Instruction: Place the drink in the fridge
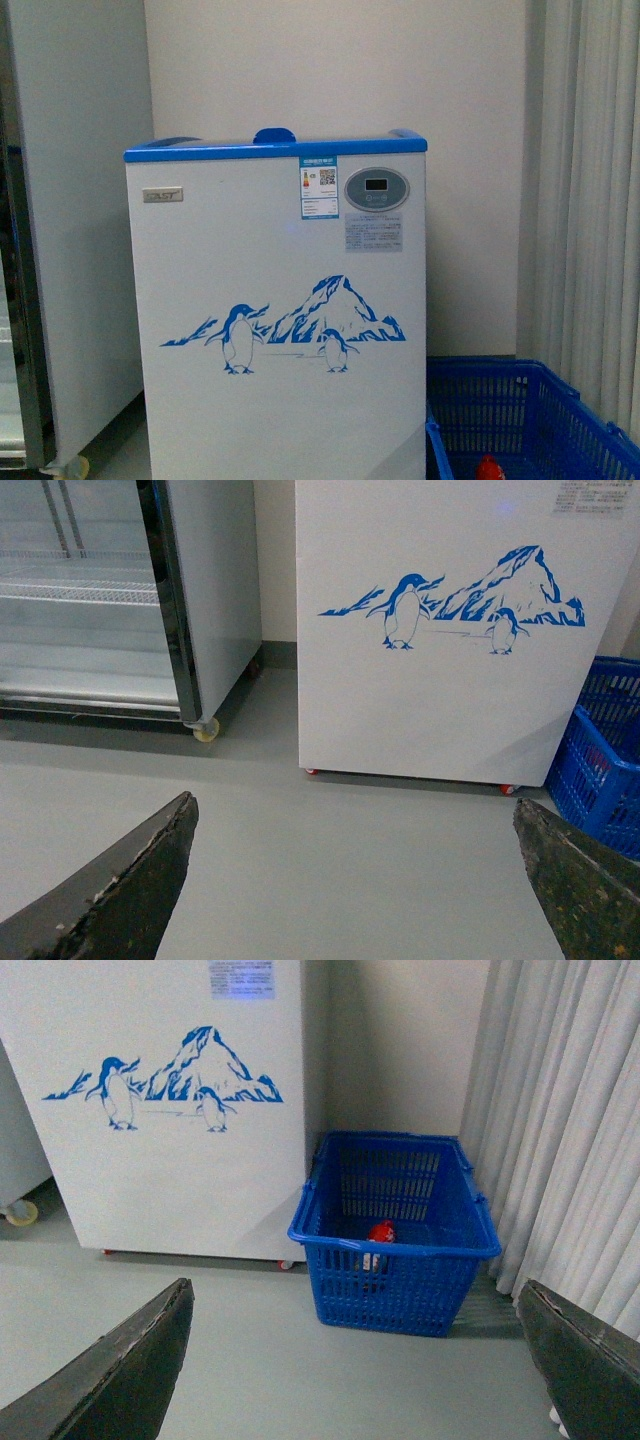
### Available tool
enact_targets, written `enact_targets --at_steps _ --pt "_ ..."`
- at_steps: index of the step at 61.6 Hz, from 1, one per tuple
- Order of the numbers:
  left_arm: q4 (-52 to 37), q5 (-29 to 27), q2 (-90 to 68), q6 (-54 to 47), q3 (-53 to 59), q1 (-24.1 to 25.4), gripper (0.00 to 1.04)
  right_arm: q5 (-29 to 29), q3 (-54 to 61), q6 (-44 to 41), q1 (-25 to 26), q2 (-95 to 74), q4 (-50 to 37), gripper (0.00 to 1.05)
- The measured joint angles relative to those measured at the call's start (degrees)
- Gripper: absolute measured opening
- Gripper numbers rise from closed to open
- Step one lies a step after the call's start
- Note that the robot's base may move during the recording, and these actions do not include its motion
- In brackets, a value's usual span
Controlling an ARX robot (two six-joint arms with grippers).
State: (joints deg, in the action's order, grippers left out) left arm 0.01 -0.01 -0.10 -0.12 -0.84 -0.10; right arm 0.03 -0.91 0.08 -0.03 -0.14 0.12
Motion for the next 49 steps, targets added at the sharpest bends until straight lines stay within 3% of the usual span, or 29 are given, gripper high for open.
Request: enact_targets --at_steps 49 --pt "0.0 0.0 0.0 0.0 0.0 0.0 0.97 -0.02 0.0 0.0 0.0 0.0 0.0 0.97"
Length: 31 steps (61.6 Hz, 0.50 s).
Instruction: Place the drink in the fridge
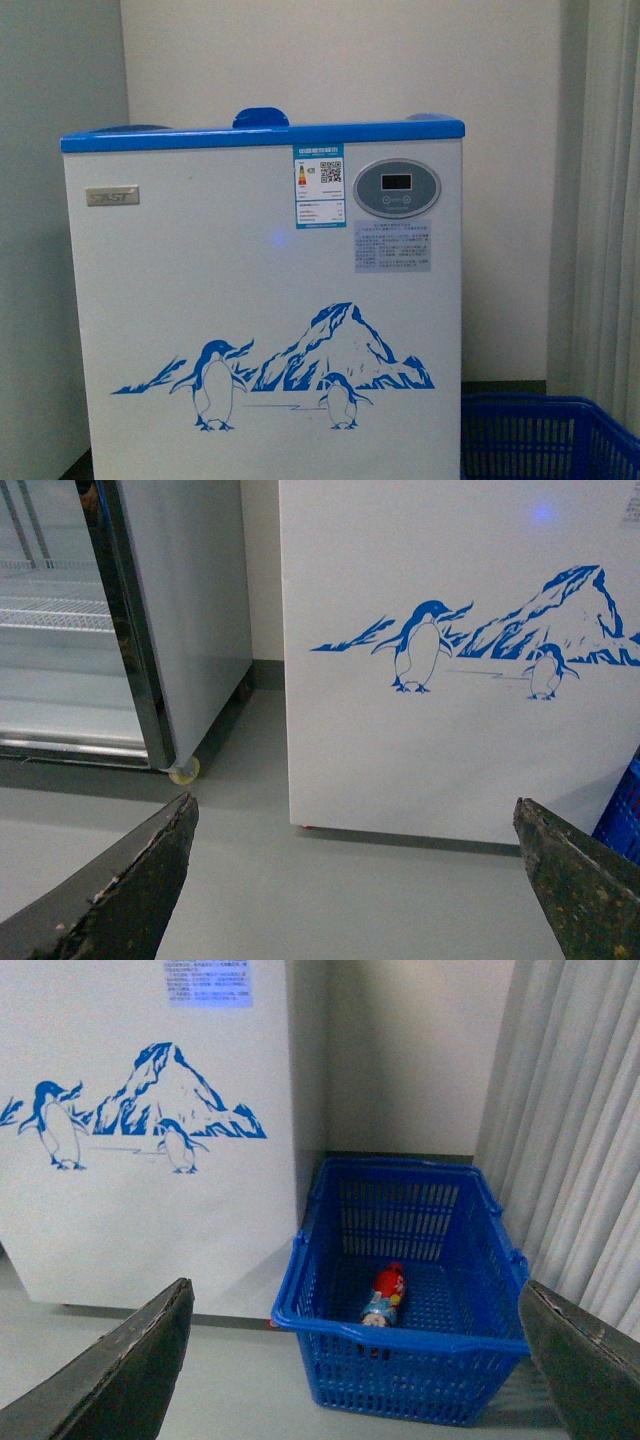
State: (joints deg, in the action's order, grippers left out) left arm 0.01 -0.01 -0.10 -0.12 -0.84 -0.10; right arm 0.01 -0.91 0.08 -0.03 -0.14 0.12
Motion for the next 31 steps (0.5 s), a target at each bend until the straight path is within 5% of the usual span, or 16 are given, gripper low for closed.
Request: enact_targets --at_steps 31 --pt "0.0 0.0 0.0 0.0 0.0 0.0 0.97 0.02 0.0 -0.02 0.0 0.0 0.0 0.97"
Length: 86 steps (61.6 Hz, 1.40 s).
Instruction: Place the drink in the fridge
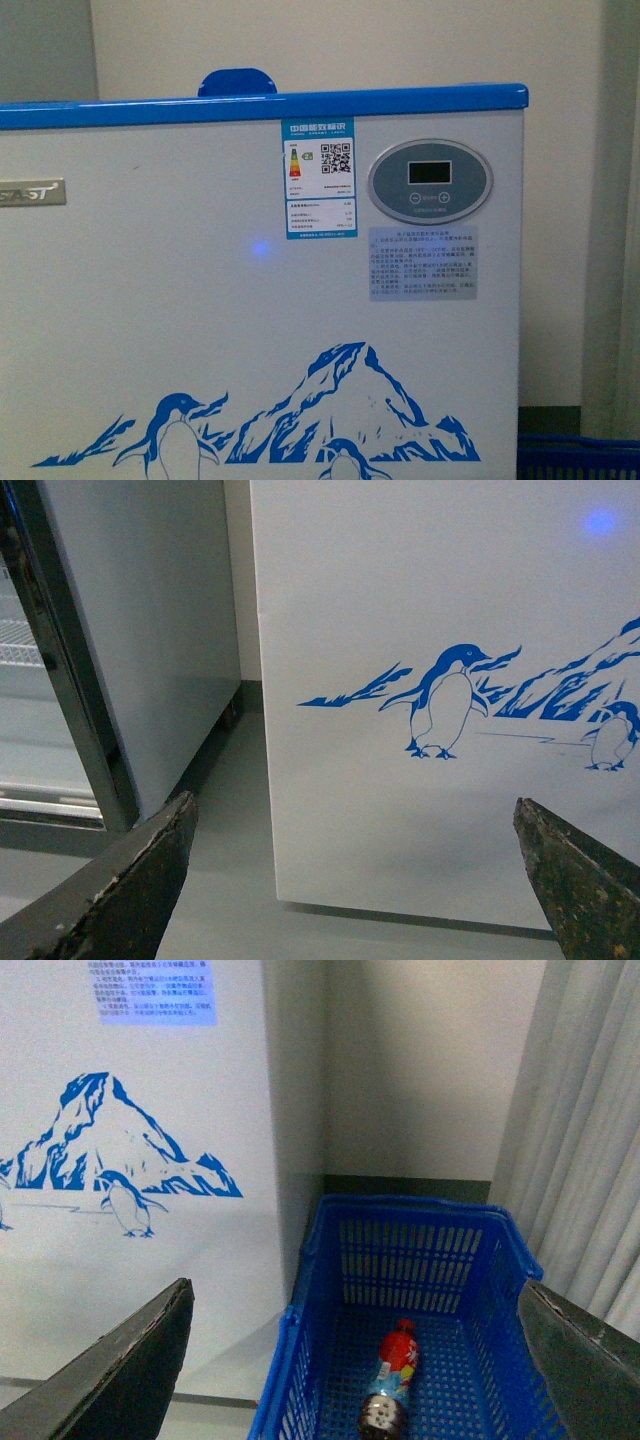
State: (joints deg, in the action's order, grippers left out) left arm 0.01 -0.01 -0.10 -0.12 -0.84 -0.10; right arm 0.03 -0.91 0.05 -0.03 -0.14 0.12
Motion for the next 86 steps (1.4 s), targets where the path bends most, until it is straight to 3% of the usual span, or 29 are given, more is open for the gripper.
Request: enact_targets --at_steps 53,57,60,63,67,73,76,86 --pt "0.0 0.02 0.0 0.0 0.0 0.0 0.97 -0.11 0.0 0.04 0.0 -0.04 0.0 0.97" --pt "0.0 0.0 0.0 0.0 0.0 0.0 0.97 -12.31 -3.32 4.52 -3.1 -5.35 8.83 0.97" --pt "0.0 0.0 0.0 0.0 0.0 0.0 0.97 -16.35 -5.29 6.73 -3.04 -9.62 12.87 0.97" --pt "0.0 0.02 0.0 0.0 0.0 0.0 0.97 -17.66 -6.75 8.44 -1.66 -13.79 15.63 0.97" --pt "0.0 -0.02 0.0 0.0 0.0 0.0 0.97 -13.55 -8.57 10.34 3.91 -23.12 16.35 0.97" --pt "0.0 0.02 0.0 0.0 0.0 0.0 0.97 -3.21 -12.09 10.05 14.99 -39.91 8.79 0.97" --pt "0.0 0.0 0.0 0.0 0.0 0.0 0.97 -1.29 -14.71 9.29 18.88 -49.86 3.39 0.97" --pt "0.0 0.0 0.0 0.0 0.0 0.0 0.97 1.09 -24.11 8.44 22.99 -81.26 -9.4 0.97"
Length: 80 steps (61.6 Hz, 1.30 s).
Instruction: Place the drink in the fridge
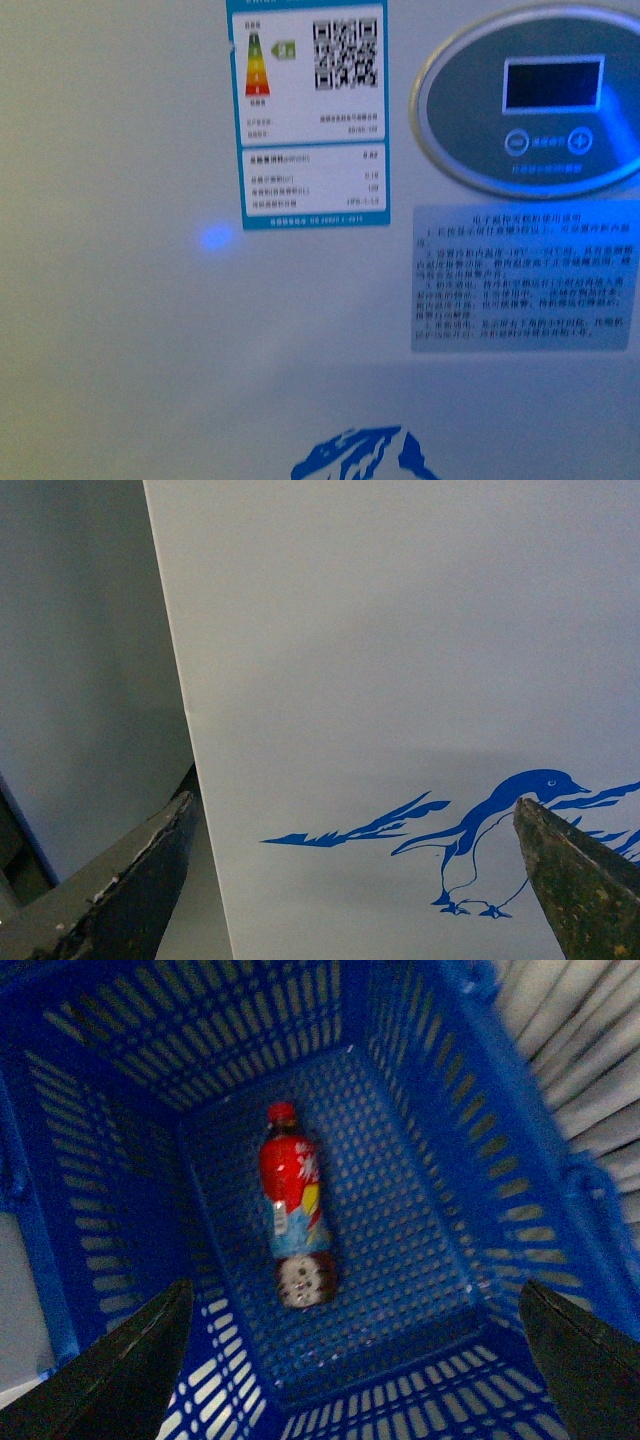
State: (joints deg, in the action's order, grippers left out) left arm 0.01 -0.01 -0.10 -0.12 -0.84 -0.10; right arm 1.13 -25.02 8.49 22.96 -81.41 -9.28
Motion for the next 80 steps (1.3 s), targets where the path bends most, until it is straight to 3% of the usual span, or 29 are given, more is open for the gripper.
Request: enact_targets --at_steps 13,27,45,80 --pt "0.0 0.0 0.0 0.0 0.0 0.0 0.97 -0.5 -10.16 2.36 -1.14 -25.75 -8.52 0.97" --pt "0.0 0.02 0.0 0.0 0.0 0.0 0.97 -3.37 -22.99 6.25 -6.6 -54.05 -20.48 0.97" --pt "0.0 0.0 0.0 0.0 0.0 0.0 0.97 -7.85 -43.39 10.84 -10.38 -78.6 -15.34 0.97" --pt "0.0 0.02 0.0 0.0 0.0 0.0 0.97 -8.17 -61.18 14.34 -12.28 -90.88 -6.19 0.97"
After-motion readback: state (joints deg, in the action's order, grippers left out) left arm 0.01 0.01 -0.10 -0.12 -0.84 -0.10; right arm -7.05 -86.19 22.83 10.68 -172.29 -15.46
